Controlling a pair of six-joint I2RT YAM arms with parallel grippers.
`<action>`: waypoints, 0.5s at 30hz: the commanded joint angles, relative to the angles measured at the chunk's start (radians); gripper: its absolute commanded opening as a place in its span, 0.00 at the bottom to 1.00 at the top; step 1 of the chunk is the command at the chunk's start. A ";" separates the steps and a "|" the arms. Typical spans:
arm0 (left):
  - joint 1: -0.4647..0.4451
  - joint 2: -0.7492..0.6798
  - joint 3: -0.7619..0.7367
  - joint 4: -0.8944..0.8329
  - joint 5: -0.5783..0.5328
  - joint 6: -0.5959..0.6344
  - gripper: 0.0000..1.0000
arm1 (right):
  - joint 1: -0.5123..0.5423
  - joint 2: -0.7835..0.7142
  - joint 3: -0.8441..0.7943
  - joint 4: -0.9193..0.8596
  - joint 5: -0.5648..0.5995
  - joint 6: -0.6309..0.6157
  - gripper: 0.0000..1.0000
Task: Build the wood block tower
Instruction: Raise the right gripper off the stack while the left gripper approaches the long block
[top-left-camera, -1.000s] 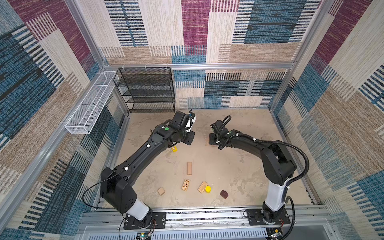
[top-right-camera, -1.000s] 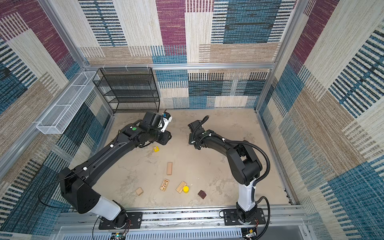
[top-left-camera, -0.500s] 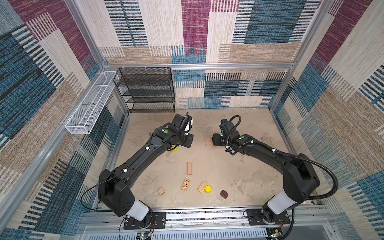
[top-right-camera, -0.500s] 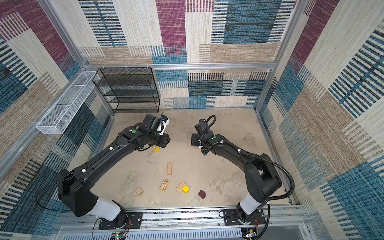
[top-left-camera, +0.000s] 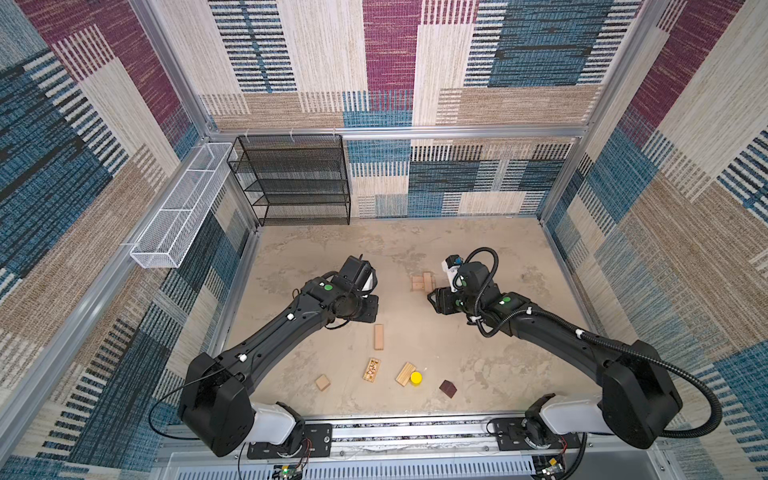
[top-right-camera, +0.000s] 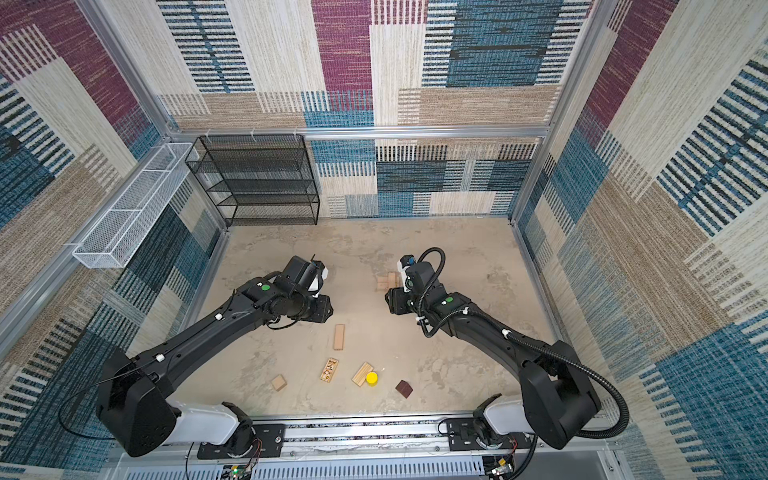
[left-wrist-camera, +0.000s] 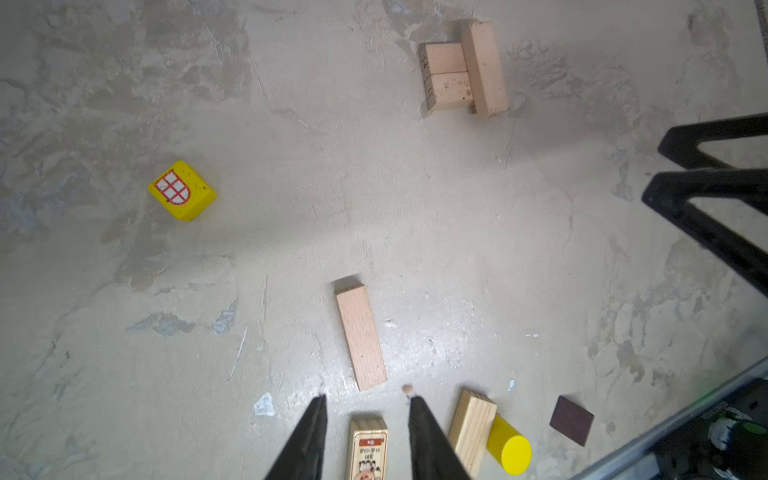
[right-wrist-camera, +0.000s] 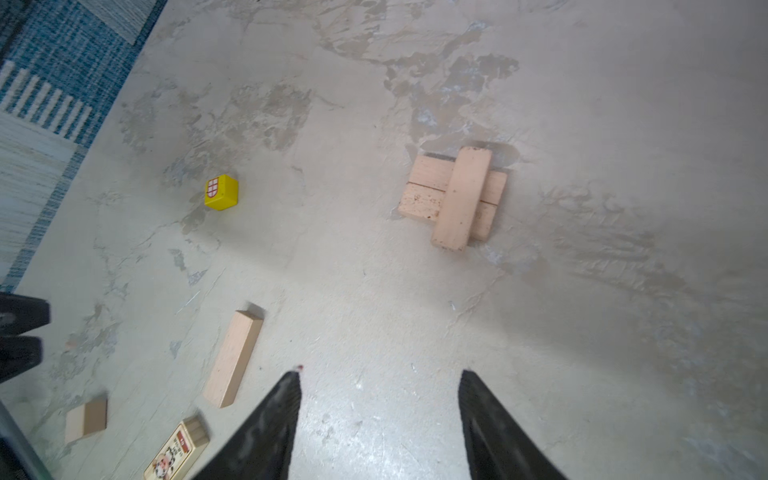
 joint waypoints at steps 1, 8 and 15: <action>-0.010 -0.002 -0.018 -0.009 0.018 -0.062 0.39 | 0.000 -0.016 -0.001 0.061 -0.072 -0.053 0.63; -0.044 0.050 -0.040 -0.008 0.007 -0.076 0.45 | 0.000 -0.046 -0.047 0.066 -0.094 -0.021 0.63; -0.060 0.078 -0.040 -0.012 0.002 -0.070 0.55 | 0.000 -0.092 -0.124 0.067 -0.110 0.005 0.64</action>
